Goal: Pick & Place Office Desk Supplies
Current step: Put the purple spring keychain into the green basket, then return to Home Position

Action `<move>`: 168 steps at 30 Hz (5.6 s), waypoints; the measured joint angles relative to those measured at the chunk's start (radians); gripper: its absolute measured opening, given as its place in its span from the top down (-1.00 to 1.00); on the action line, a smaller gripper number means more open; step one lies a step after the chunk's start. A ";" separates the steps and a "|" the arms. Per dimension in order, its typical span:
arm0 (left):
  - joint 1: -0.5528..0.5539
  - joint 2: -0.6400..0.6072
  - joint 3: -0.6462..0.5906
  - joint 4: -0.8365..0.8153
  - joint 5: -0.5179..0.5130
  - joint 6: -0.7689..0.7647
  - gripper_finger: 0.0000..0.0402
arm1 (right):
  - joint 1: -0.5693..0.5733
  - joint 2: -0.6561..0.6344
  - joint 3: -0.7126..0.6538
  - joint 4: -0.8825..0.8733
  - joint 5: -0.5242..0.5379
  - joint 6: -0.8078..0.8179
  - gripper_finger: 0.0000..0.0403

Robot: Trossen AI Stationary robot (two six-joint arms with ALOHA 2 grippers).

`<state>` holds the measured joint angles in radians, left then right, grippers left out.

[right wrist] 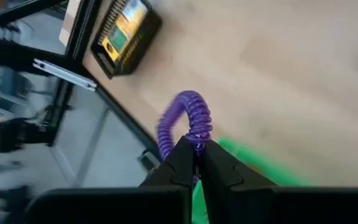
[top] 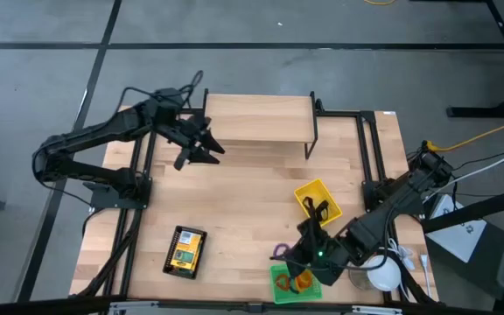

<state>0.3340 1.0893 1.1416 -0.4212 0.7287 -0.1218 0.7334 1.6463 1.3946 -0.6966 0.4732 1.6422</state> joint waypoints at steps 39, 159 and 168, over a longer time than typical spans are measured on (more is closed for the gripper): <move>0.008 -0.194 -0.145 0.070 -0.169 -0.114 0.10 | 0.090 0.105 -0.246 0.383 0.009 0.199 -0.03; -0.016 -1.077 -1.120 0.461 -0.640 -0.451 0.07 | 0.128 -1.473 -1.378 0.764 0.139 -1.365 -0.08; -0.162 -1.089 -1.128 0.461 -0.639 -0.458 0.07 | -0.071 -1.647 -1.378 0.767 0.139 -1.363 -0.08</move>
<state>0.1720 0.0006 0.0139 0.0398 0.0899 -0.5796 0.6629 -0.0008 0.0170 0.0705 0.6121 0.2796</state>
